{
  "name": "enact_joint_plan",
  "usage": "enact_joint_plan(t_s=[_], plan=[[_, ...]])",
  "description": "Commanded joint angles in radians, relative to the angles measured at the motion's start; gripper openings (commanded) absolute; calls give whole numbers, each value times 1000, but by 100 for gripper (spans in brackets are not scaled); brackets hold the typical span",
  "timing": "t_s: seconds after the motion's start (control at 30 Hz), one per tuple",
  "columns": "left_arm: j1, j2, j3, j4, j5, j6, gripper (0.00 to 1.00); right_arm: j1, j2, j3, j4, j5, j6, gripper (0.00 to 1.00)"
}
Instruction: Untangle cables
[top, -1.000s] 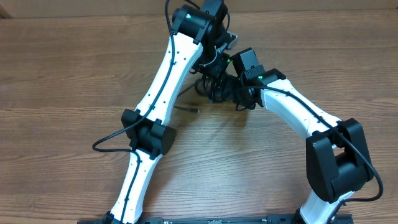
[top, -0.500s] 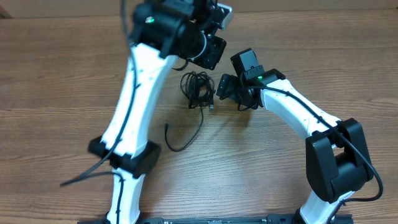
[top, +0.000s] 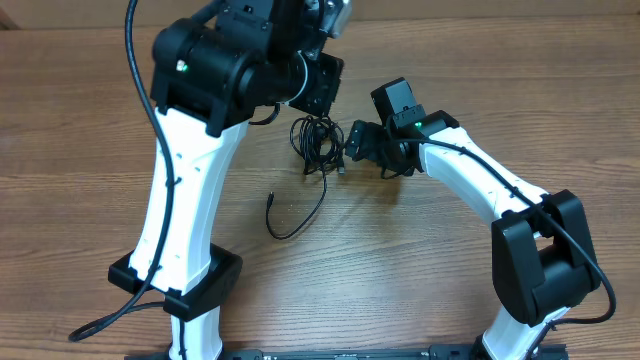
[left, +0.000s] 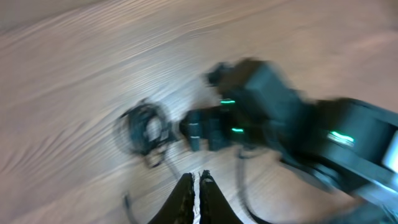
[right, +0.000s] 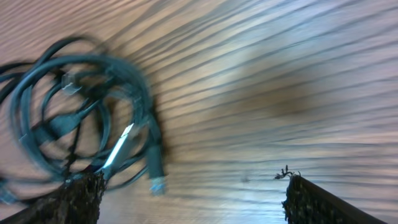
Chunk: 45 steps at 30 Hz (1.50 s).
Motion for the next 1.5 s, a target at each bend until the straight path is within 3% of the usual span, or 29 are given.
enact_joint_plan(t_s=[0.0,0.2,0.3,0.53,0.7,1.1,1.47], plan=[[25,6,-65,-2,-239,-214,9,-2,-24,6,13,-163,-97,92],[121,6,-159,1,-212,-304,33,2,-72,45,-1,-296,-198,83],[178,6,-217,18,-158,-303,52,21,-91,48,-2,-296,-230,76],[209,6,-396,145,-53,-287,66,67,-87,47,3,-242,-249,73],[210,6,-528,249,-38,-289,69,108,-74,22,33,-114,-173,71],[220,7,-696,409,-45,-316,72,145,16,11,66,-115,-140,57],[223,23,-697,421,-66,-319,70,147,78,11,77,-165,-87,27]])
